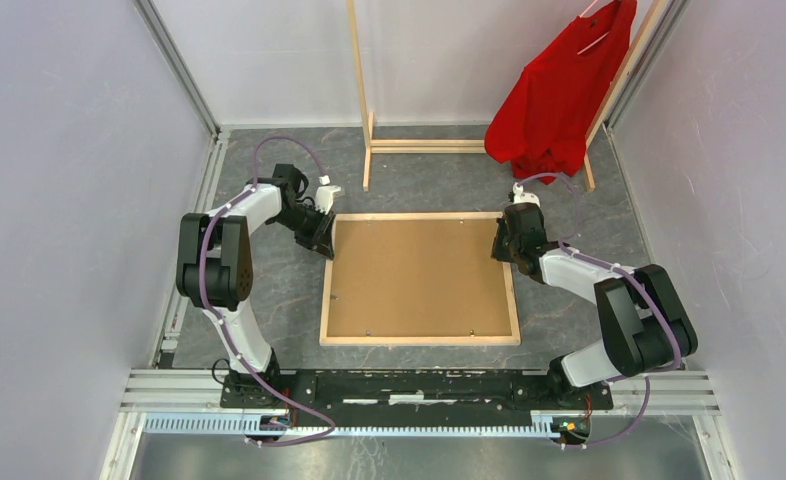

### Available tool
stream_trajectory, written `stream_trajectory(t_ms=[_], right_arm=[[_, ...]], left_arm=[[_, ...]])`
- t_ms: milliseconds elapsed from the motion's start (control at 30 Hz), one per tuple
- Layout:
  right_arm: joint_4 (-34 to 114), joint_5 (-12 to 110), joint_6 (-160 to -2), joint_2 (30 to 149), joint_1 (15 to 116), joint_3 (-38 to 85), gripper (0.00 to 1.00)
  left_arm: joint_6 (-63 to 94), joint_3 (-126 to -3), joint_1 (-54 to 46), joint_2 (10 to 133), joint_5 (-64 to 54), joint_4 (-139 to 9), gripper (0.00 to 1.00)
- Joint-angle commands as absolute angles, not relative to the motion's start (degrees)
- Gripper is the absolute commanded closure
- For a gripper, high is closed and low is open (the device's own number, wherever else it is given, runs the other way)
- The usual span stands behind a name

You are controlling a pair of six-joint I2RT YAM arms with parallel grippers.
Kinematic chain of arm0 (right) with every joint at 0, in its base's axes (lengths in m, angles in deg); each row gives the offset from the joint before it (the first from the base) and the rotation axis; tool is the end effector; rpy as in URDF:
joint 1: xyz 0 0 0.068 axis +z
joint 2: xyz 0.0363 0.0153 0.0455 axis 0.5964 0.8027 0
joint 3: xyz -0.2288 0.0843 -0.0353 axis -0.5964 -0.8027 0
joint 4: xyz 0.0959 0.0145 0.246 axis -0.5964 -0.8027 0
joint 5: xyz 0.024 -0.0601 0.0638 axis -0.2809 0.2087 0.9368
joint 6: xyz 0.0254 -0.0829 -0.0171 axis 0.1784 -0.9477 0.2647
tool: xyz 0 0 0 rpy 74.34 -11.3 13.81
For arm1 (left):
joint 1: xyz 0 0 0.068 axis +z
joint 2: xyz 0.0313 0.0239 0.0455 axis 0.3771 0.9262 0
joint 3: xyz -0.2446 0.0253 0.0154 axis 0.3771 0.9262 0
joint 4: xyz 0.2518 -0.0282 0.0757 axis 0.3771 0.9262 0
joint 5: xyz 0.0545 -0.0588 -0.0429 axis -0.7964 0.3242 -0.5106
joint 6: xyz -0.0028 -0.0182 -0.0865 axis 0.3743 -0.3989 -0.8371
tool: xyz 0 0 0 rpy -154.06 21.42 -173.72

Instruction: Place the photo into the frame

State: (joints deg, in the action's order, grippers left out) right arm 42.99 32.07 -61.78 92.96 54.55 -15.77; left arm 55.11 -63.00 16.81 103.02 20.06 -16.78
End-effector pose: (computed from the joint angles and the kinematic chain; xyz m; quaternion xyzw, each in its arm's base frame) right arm 0.3030 0.0855 0.0976 0.0956 0.9175 0.0769 0.3783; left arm 0.3363 -0.0747 0.1027 0.2924 0.9105 -0.2677 0.1173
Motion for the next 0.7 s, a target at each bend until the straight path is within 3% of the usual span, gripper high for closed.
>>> stream_trajectory(t_ms=[0, 667], right_arm=[[45.63, 35.78, -61.39, 91.53, 54.37, -13.74, 1.00], [44.71, 28.07, -63.22, 96.60, 53.95, -12.49, 1.00]], left_arm=[[55.81, -60.90, 16.61, 103.83, 15.14, -18.60, 0.78], [56.34, -60.08, 16.60, 103.41, 14.15, -18.64, 0.78]])
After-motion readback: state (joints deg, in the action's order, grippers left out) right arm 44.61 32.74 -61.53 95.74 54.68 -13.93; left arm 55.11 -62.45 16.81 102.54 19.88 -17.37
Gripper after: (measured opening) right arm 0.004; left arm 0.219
